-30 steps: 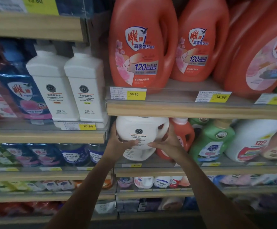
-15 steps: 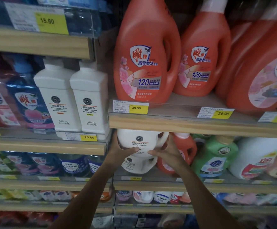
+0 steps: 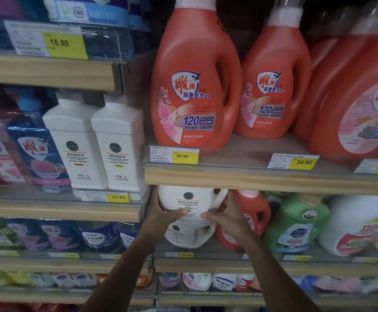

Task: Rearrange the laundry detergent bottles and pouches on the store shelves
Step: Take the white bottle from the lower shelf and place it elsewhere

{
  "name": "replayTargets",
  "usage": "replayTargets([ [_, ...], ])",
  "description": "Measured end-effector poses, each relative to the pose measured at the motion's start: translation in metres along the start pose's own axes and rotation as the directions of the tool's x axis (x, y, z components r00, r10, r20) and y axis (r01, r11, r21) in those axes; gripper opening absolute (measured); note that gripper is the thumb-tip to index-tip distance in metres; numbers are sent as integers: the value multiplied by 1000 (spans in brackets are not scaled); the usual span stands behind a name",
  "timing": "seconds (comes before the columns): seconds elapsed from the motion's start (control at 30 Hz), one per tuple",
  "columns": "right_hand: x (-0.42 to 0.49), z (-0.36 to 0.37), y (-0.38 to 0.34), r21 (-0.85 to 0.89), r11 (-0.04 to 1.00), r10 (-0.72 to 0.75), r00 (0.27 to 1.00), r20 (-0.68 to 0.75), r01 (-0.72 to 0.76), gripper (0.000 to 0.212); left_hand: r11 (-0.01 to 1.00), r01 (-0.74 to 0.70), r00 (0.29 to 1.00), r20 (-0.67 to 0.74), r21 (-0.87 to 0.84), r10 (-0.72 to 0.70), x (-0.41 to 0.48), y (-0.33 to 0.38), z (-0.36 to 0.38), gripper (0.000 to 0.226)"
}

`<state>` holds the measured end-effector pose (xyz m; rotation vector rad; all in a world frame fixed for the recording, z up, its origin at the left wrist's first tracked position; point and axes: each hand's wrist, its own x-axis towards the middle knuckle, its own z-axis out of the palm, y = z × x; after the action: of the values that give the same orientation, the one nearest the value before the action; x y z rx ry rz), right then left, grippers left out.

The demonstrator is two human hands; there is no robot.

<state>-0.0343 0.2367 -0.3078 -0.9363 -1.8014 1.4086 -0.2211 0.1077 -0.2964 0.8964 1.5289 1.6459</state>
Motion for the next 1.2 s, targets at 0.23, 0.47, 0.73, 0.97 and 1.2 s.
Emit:
replayTargets([
  [0.23,0,4,1,48,999,0,1000,-9,0,91,1000,-12,995,-95,-28,9,-6,-6,10,90],
  [0.47,-1,8,2,92,996,-12,998,-54,17,92,999,-12,984,-176,-30,6,-14,-6,18,84],
  [0.73,-8,14,-2,96,994,54,994,-97,-44,79,998,23,985,-170,65,-11,-14,-2,20,96],
  [0.97,-29,19,-21,14,990,141,978,-151,-141,75,963,104,989,-124,247,-75,-30,20,21,86],
  [1.2,-108,-28,-103,-599,800,24,997,79,28,26,756,-23,959,229,654,-169,-101,95,27,40],
])
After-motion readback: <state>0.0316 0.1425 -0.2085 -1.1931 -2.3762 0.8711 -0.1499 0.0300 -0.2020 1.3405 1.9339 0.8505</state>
